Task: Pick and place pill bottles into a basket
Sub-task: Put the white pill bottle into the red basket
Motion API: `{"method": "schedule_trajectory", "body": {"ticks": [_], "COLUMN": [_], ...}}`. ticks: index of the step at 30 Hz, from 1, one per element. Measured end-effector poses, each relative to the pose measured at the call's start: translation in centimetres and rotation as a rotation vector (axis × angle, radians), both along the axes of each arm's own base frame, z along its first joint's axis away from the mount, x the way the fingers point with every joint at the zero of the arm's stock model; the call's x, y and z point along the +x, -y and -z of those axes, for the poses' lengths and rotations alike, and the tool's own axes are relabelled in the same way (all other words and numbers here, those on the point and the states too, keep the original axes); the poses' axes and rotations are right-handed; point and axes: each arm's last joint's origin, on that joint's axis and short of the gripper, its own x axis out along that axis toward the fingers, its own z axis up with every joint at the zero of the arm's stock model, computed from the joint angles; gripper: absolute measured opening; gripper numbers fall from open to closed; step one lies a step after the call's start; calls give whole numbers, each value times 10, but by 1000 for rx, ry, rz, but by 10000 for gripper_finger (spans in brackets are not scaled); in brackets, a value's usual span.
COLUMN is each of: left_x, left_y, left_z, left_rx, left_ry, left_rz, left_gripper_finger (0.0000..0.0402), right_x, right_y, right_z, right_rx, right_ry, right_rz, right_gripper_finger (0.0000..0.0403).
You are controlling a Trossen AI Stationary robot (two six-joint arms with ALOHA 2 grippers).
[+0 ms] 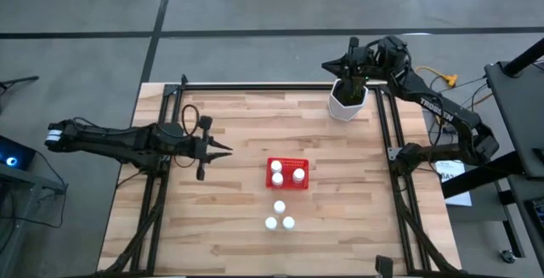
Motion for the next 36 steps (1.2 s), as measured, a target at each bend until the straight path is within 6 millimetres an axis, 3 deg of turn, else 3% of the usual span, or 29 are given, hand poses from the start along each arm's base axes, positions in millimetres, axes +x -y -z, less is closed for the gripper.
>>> {"method": "schedule_trajectory", "body": {"ticks": [12, 21, 36], "left_x": [-8, -4, -4], "left_y": [-1, 0, 0], "left_z": [-6, -2, -2], "left_rx": [-2, -1, -1], "left_ry": [43, 17, 17], "left_rz": [-1, -2, -2], "left_gripper_finger": [35, 35, 35], "right_x": [6, 26, 28], "right_y": [-8, -37, -107], "right_z": [7, 20, 63], "right_rx": [52, 49, 65], "right_ry": [93, 122, 149], "right_rz": [-127, -266, -321], "right_gripper_finger": [8, 8, 8]}}
